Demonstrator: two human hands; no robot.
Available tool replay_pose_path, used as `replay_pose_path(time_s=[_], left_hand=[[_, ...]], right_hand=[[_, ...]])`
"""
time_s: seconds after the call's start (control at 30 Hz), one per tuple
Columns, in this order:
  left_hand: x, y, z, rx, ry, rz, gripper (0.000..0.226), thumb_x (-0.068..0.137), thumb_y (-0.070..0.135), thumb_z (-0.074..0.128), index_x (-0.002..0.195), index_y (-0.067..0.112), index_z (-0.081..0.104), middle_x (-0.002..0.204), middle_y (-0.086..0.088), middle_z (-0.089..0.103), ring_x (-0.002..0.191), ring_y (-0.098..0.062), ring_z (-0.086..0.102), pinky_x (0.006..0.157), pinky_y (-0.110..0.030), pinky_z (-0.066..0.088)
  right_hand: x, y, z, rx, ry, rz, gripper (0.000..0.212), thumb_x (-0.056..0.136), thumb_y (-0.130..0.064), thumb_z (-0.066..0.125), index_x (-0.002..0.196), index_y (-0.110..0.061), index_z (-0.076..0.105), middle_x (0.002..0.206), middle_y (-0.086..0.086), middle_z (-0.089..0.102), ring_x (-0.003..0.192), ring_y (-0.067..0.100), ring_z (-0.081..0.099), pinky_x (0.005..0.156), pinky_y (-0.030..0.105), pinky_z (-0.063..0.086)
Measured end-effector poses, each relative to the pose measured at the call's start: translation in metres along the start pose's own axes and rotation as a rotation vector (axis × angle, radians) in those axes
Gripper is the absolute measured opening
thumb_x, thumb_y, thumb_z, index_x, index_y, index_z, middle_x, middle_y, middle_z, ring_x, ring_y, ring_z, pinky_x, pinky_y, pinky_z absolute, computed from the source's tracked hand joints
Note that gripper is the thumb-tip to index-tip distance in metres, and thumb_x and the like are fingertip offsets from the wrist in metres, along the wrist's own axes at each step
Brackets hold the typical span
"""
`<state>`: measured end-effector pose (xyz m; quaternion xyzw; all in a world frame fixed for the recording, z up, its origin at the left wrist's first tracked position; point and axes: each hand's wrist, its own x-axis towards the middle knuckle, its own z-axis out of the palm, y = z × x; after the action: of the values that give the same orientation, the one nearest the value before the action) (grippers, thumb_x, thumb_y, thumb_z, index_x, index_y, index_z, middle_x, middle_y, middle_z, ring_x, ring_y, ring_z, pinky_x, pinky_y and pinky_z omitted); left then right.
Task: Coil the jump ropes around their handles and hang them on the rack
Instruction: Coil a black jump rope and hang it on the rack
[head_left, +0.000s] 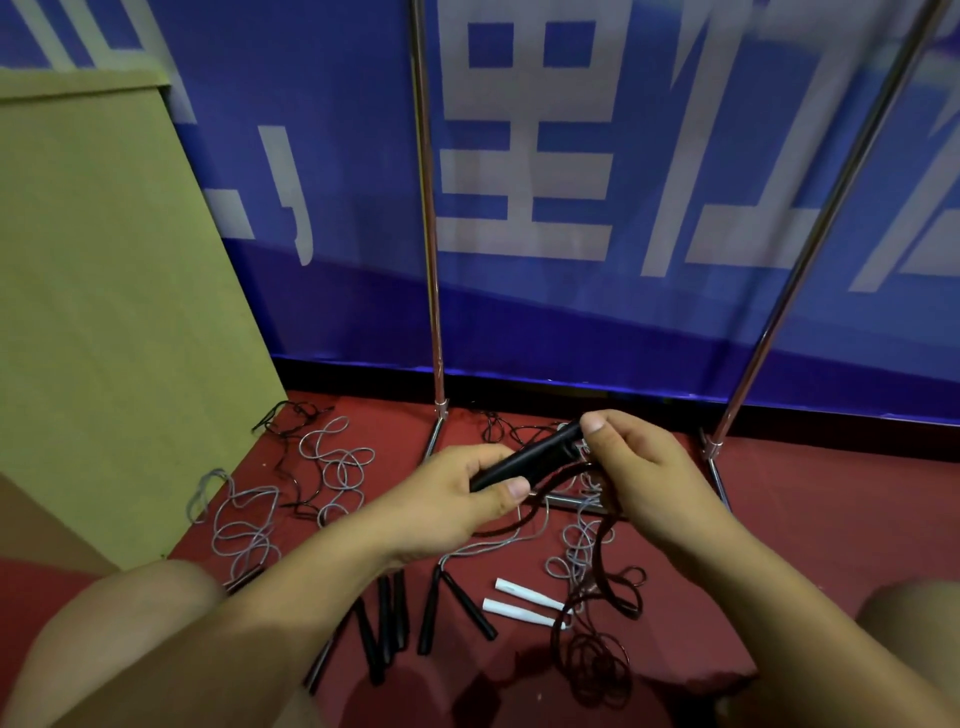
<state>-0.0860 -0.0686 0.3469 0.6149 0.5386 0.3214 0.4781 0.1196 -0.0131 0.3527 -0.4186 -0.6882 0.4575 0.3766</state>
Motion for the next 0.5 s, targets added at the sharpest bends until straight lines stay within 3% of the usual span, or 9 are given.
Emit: replay_pose_path(time_s=[0.07, 0.17, 0.3, 0.43, 0.5], left_hand=[[-0.001, 0.000, 0.003, -0.129, -0.040, -0.014, 0.011, 0.100, 0.027, 0.058, 0.089, 0.026, 0.061, 0.073, -0.002, 0.049, 0.067, -0.022, 0.049, 0.061, -0.034, 0.044], [-0.001, -0.002, 0.005, -0.160, -0.020, -0.055, 0.008, 0.102, 0.024, 0.056, 0.101, 0.016, 0.059, 0.078, -0.009, 0.058, 0.069, -0.025, 0.066, 0.063, -0.039, 0.058], [0.000, 0.001, 0.001, -0.143, -0.008, -0.037, 0.013, 0.100, 0.019, 0.060, 0.108, 0.010, 0.064, 0.071, -0.001, 0.064, 0.066, -0.021, 0.066, 0.060, -0.033, 0.057], [0.002, 0.002, -0.001, -0.045, 0.078, -0.031, 0.011, 0.091, 0.020, 0.072, 0.097, 0.011, 0.073, 0.062, 0.012, 0.059, 0.058, -0.003, 0.052, 0.059, -0.015, 0.041], [0.002, 0.003, -0.002, 0.005, 0.117, -0.039, 0.012, 0.088, 0.026, 0.076, 0.092, 0.015, 0.075, 0.061, 0.012, 0.055, 0.057, -0.005, 0.047, 0.056, -0.016, 0.037]], right_hand=[[0.001, 0.000, -0.001, 0.056, -0.015, 0.016, 0.032, 0.101, -0.040, 0.047, 0.094, -0.020, 0.071, 0.060, -0.011, 0.055, 0.059, 0.002, 0.050, 0.060, 0.031, 0.041], [0.001, -0.001, 0.001, 0.151, -0.030, 0.085, 0.031, 0.102, -0.035, 0.048, 0.095, -0.016, 0.072, 0.059, -0.008, 0.045, 0.052, 0.007, 0.038, 0.053, 0.026, 0.030], [0.000, 0.000, 0.007, 0.216, -0.036, 0.152, 0.030, 0.102, -0.031, 0.048, 0.095, -0.012, 0.070, 0.066, 0.006, 0.045, 0.054, 0.014, 0.038, 0.049, 0.028, 0.030], [-0.001, -0.001, 0.011, 0.153, -0.042, 0.131, 0.033, 0.104, -0.030, 0.044, 0.093, -0.009, 0.067, 0.057, -0.009, 0.049, 0.053, 0.007, 0.044, 0.050, 0.020, 0.037], [-0.001, 0.000, 0.014, 0.153, -0.040, 0.124, 0.031, 0.104, -0.028, 0.043, 0.094, -0.009, 0.065, 0.055, -0.013, 0.054, 0.052, 0.000, 0.050, 0.050, 0.012, 0.040]])
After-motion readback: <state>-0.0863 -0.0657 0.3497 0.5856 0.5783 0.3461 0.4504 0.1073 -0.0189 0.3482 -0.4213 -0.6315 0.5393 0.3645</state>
